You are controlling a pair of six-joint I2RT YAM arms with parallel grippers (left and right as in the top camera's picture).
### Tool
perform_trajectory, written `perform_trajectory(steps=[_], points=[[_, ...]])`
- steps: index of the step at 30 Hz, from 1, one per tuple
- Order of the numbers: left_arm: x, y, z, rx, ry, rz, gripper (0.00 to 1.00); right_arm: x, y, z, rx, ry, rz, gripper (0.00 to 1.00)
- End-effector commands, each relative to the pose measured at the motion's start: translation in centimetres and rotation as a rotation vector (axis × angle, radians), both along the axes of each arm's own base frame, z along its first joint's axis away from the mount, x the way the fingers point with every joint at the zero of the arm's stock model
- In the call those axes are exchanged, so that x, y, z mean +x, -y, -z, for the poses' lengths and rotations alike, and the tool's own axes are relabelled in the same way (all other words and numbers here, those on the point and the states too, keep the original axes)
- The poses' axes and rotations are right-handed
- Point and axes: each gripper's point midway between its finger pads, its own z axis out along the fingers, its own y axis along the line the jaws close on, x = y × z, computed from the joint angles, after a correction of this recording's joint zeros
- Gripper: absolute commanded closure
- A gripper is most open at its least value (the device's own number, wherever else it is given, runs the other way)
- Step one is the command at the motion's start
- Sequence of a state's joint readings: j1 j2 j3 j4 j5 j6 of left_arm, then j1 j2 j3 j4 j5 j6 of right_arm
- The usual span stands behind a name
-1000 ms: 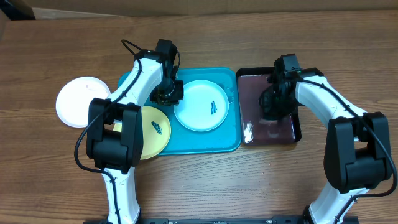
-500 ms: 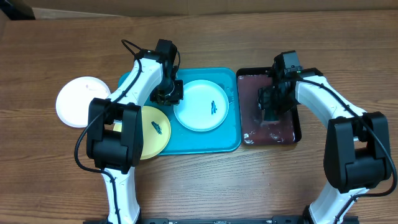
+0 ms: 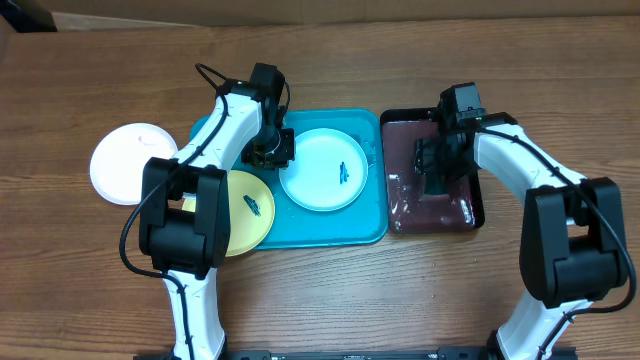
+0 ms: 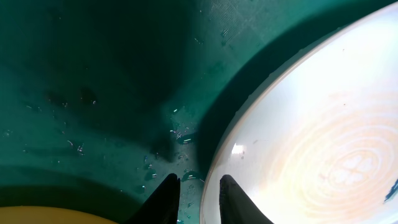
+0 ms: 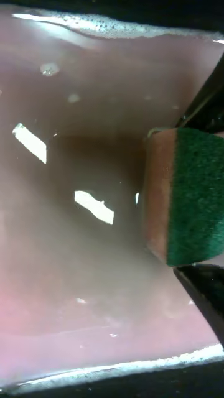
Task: Clean dirty plates on tray and stack at the side
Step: 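Rub the sponge across the dark tray with the right gripper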
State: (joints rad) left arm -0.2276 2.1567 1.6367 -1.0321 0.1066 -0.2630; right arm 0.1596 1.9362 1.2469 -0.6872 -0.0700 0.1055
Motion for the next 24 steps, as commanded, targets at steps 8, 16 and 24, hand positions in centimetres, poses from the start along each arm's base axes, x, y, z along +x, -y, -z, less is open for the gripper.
perform_trajectory(steps=[8,16,24], points=[[-0.3,-0.4,0.7,0.015,-0.02,-0.016,0.76,0.6,-0.5,-1.0,0.014,0.0,-0.003,0.59],[-0.1,-0.3,0.7,0.013,-0.012,-0.016,0.73,-1.1,-0.4,-2.3,0.012,-0.1,-0.006,0.39],[0.1,-0.3,0.7,0.011,-0.004,-0.017,0.74,-4.0,0.0,-1.2,-0.004,-0.203,-0.004,0.43]])
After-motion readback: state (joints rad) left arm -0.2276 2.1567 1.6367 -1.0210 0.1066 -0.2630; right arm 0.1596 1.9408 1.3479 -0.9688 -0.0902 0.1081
